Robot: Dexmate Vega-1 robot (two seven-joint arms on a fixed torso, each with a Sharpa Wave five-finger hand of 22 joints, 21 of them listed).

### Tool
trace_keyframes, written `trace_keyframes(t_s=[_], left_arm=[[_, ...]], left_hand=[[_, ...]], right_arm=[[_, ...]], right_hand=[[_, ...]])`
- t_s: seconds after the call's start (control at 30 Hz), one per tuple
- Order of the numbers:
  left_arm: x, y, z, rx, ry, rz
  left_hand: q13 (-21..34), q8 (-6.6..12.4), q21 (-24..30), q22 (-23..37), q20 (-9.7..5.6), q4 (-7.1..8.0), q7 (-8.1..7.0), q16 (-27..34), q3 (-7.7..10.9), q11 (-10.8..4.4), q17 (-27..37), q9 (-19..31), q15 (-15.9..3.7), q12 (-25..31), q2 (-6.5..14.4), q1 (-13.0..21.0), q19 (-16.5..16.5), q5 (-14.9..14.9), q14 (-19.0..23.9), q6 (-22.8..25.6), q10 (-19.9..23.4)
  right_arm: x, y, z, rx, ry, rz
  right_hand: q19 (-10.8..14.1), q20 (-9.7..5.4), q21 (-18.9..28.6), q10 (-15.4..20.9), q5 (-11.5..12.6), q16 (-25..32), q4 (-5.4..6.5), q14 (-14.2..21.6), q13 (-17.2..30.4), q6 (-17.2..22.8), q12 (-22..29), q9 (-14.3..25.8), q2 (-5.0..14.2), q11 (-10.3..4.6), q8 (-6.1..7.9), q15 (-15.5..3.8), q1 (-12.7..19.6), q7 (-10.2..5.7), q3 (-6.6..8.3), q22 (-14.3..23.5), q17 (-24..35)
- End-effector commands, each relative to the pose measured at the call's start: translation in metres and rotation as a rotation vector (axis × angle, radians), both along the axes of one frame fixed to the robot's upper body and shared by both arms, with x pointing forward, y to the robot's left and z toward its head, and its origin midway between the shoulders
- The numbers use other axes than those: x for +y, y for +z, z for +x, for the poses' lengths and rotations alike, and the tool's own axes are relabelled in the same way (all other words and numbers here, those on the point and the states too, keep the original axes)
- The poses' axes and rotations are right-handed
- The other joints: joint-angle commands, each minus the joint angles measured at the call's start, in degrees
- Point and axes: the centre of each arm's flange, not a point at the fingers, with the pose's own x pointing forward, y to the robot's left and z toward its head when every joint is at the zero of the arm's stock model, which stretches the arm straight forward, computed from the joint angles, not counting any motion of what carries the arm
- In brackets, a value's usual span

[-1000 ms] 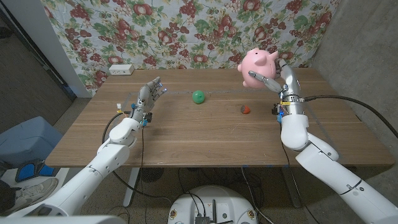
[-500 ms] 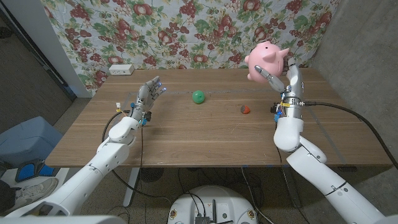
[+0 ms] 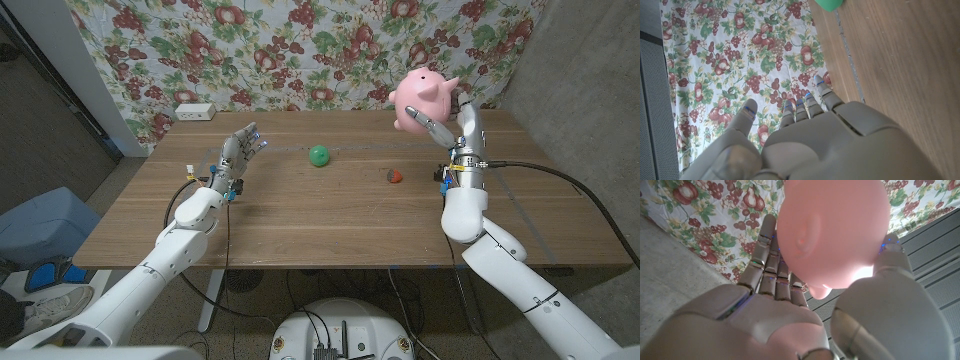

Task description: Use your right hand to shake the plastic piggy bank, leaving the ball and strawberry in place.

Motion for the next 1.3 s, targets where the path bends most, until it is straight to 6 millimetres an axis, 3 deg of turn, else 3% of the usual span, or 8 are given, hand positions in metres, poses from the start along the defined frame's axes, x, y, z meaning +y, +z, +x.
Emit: trace_keyframes(t_s=[0.03, 0.67, 1.3], left_arm=[[-0.002, -0.001, -0.001, 0.005, 0.001, 0.004], [-0.005, -0.001, -0.002, 0.008, -0.002, 0.008], [-0.004, -0.001, 0.001, 0.010, -0.006, 0.006]], left_hand=[[0.23, 0.18, -0.14, 0.33, 0.05, -0.30, -0.30, -0.19, 0.15, -0.22, 0.16, 0.24, -0.01, 0.12, 2.11, -0.54, 0.57, 0.26, 0.55, -0.03, -0.19], [0.23, 0.17, -0.59, 0.35, 0.94, -0.23, -0.46, 0.02, 0.07, -0.49, 0.19, 0.24, 0.74, 0.10, 2.05, -0.63, 0.78, 0.24, 1.35, -0.07, -0.31], [0.23, 0.17, -0.92, 0.37, 1.05, -0.20, -0.49, -0.04, 0.04, -0.45, 0.20, 0.24, 0.85, 0.10, 2.04, -0.65, 0.97, 0.24, 1.51, -0.10, -0.40]], right_arm=[[0.003, 0.010, 0.004, 0.193, 0.043, -0.163], [0.013, 0.022, 0.011, 0.518, 0.081, -0.348], [0.013, 0.021, 0.011, 0.483, 0.047, -0.304]], right_hand=[[-5.68, -5.78, 0.62, 26.62, 15.14, 6.12, -0.25, 19.17, 13.96, 34.60, 8.82, 9.19, 8.77, -19.13, 3.38, -22.59, 2.26, -8.11, 20.26, -0.01, 28.07], [-5.98, -5.49, 1.14, 26.25, 15.05, 5.98, -0.24, 19.01, 14.34, 34.25, 8.99, 9.52, 8.98, -18.99, 3.51, -22.57, 2.23, -7.87, 20.47, -0.06, 28.09], [-6.14, -5.47, 1.46, 25.92, 14.98, 6.08, -0.25, 18.79, 14.42, 34.20, 8.98, 9.47, 9.08, -18.85, 3.49, -22.48, 2.17, -7.77, 20.35, -0.09, 28.15]])
